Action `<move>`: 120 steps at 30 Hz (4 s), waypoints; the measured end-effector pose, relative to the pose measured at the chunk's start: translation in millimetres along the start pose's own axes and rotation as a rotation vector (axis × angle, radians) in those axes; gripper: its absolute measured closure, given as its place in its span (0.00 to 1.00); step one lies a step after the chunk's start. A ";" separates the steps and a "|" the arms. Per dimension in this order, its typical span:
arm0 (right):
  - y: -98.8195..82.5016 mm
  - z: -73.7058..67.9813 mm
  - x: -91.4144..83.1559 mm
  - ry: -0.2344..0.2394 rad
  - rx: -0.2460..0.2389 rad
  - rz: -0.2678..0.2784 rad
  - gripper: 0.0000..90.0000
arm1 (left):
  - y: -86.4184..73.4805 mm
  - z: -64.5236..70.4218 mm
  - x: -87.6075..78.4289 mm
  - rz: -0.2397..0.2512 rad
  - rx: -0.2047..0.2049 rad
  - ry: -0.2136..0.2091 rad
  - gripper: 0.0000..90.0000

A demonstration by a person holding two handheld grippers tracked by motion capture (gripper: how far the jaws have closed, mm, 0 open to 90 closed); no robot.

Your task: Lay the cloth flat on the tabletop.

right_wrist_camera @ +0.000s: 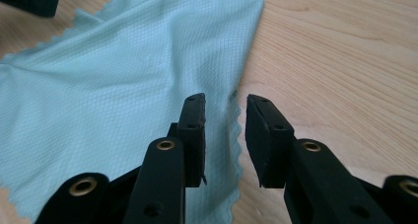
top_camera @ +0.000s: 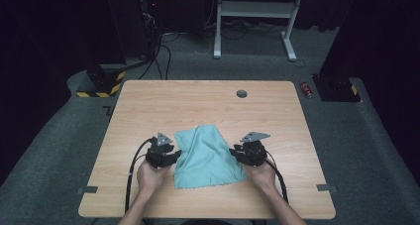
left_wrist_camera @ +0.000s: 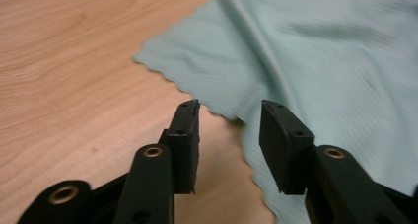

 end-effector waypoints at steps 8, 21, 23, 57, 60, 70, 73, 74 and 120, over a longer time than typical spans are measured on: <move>-3.6 -1.0 15.0 0.005 -0.004 -0.047 0.83 | 26.0 -15.7 27.7 -0.029 -0.020 0.081 0.57; -8.9 -3.7 13.1 0.010 -0.039 -0.030 0.95 | 36.1 -16.7 57.8 -0.047 -0.002 0.065 0.98; -9.2 -4.1 12.9 0.011 -0.041 -0.027 0.95 | 40.1 -16.8 59.3 -0.068 0.018 0.066 0.99; 17.0 11.0 16.2 0.033 0.078 0.024 0.77 | -1.2 -2.2 25.2 0.021 0.033 0.051 0.52; 19.5 9.1 26.7 0.048 0.081 -0.010 0.84 | -7.0 -4.3 25.0 0.022 0.029 0.061 0.49; 28.7 -3.4 29.5 0.031 0.037 -0.045 0.99 | -15.7 -6.4 24.6 0.076 0.003 0.057 0.43; 34.9 -15.1 25.4 0.031 -0.012 -0.032 0.99 | -15.5 -5.3 24.9 0.075 -0.004 0.068 0.42; 34.9 -15.1 25.4 0.031 -0.012 -0.032 0.99 | -15.5 -5.3 24.9 0.075 -0.004 0.068 0.42; 61.8 -63.8 79.9 -0.005 -0.085 -0.082 0.83 | -15.4 -4.8 25.2 0.073 -0.014 0.078 0.40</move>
Point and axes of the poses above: each handheld gripper's, and its own axes: x roughly forward along the jaws, y roughly out of its top, z roughly to its right, the point moved 2 cm from there along x, roughly forward along the jaws, and after that the axes turned 1 degree about y, right-handed, at the moved point
